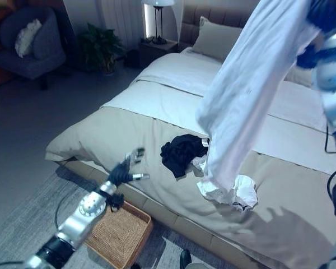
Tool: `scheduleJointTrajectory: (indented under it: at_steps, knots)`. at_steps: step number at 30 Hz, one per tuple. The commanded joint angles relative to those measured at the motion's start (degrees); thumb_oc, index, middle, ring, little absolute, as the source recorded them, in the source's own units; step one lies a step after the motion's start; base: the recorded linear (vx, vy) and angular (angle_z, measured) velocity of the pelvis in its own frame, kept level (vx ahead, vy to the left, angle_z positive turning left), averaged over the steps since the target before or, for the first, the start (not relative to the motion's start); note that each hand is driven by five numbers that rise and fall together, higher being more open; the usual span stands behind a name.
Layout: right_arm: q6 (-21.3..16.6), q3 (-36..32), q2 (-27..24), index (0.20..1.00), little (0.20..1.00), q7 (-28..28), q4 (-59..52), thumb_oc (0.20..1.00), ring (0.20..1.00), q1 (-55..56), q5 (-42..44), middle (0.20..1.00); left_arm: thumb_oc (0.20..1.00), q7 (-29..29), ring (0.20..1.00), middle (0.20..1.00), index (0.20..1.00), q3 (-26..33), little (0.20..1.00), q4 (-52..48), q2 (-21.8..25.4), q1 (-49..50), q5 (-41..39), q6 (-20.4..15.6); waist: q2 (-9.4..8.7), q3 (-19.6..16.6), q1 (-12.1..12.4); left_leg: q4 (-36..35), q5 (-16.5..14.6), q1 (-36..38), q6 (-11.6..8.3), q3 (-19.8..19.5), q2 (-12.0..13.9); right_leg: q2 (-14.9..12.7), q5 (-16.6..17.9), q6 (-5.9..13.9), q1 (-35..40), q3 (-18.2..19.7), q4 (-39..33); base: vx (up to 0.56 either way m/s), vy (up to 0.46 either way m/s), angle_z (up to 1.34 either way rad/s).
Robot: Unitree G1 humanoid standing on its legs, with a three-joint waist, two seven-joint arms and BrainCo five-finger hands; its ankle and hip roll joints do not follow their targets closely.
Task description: Pick up clothes into the bucket
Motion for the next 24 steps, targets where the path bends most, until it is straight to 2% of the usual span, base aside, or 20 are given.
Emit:
scheduleJointTrajectory:
  at_steps: [1, 5, 11, 24]
  knots:
    - [-0.86, 1.0, 0.4, 0.2, 0.2, 5.33, -3.48, 0.2, 0.2, 0.46, 2.56, 0.2, 1.0, -1.32, 1.0, 1.0, 1.0, 0.4, 1.0, -2.07, 3.24, -8.14, -2.86, -2.32, -1.97, -3.17, -0.38, 4.23, -3.38, -1.19, 0.3, -0.6, -1.55, -3.01, -4.35, 3.83, 1.86, -1.38, 5.4, -0.03, -0.014, 0.02]
    - [-1.27, 1.34, 0.73, 0.2, 0.2, 8.91, -7.61, 0.2, 0.2, 3.04, 3.96, 0.2, 1.0, -1.3, 1.0, 1.0, 1.0, -2.07, 1.0, -1.96, 3.23, -13.97, -2.85, -2.36, -2.22, -3.23, -0.08, 4.17, -2.81, -1.24, 0.35, -0.61, -1.65, -3.17, -3.65, 3.89, 1.91, -1.41, 4.97, -0.01, -0.004, 0.01]
    - [-2.44, 2.72, 3.23, 0.2, 0.2, 13.13, -17.46, 0.2, 0.2, 3.87, 7.88, 0.2, 1.0, -0.16, 1.0, 1.0, 1.0, -6.64, 1.0, 3.51, -0.35, -22.51, -0.91, -2.06, -1.92, -3.04, 0.07, 4.24, -2.69, -1.18, 0.52, -0.58, -1.73, -3.26, -3.23, 3.98, 2.2, -1.0, 4.46, -0.01, -0.004, -0.02]
    - [-4.06, 3.27, 9.23, 0.2, 0.2, 14.48, -28.71, 0.2, 0.2, 1.72, 8.58, 0.2, 1.0, -0.18, 1.0, 1.0, 1.0, -12.16, 1.0, 13.27, -8.43, -27.66, 2.75, 0.0, -1.48, -2.11, -0.22, 4.4, -2.84, -0.57, 0.76, -0.88, -1.85, -3.23, -3.41, 3.95, 3.13, -1.63, 4.44, 0.0, 0.0, 0.0]
